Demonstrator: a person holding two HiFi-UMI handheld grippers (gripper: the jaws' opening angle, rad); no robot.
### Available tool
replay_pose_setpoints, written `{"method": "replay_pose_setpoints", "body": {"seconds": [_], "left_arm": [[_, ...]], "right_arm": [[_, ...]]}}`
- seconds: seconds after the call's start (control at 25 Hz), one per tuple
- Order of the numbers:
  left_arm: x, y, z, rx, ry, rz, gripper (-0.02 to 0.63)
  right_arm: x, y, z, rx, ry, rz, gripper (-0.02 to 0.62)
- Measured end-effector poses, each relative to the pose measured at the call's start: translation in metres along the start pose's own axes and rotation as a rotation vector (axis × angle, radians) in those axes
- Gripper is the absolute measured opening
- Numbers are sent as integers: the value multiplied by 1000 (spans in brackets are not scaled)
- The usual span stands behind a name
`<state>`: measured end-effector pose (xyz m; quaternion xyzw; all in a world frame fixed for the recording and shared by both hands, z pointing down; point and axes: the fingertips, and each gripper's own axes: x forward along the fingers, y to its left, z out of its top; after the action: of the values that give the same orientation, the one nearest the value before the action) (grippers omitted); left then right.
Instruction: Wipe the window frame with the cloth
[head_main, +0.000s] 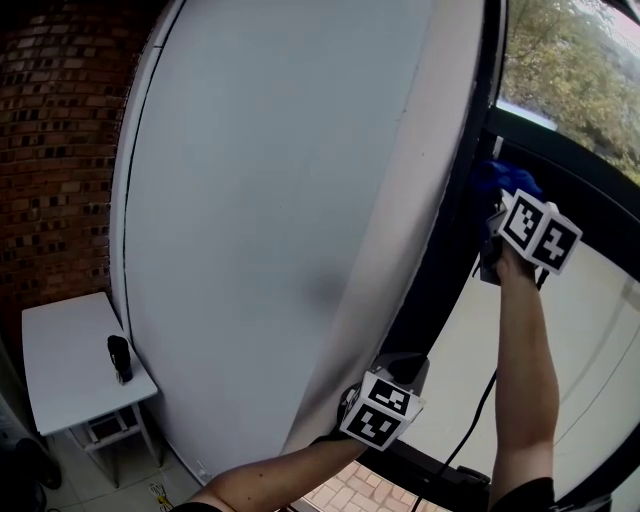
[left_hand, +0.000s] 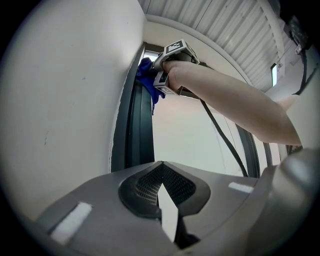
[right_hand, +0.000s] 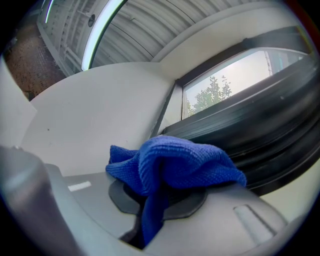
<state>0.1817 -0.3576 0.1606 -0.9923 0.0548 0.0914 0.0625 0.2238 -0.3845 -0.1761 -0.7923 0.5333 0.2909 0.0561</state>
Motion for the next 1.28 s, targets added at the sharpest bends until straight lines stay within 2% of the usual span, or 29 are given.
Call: {"method": "replay_pose_setpoints", "body": {"seconds": [0.2,0.32,0.48,0.64,0.8,1.04,1.28], "left_arm": [[-1,-1,-20,-19,13,1,-8],[-4,-5,-36,-39,31,-3,-8],[-9,-12,-47,-62,34,-14,-8],[-20,-17,-52,-67,26,1,-8],[-30,-27,-60,-73,36,7,-8],[-38,-37,-64,-75,49,24,-8],[-27,-68,-63,-89,50,-40,-8]], "right_arm": [[-8,7,-18,25,21,49,49],[-18,12,-34,4,23,46,49],[-30,18,-53,99,63,105,51],[-48,14,-65,79,45,92,51],[-67,17,-72,143,41,136,51],[-104,34,-86,79,80,178,51],[-151,18,-91,53,101,162,51]]}}
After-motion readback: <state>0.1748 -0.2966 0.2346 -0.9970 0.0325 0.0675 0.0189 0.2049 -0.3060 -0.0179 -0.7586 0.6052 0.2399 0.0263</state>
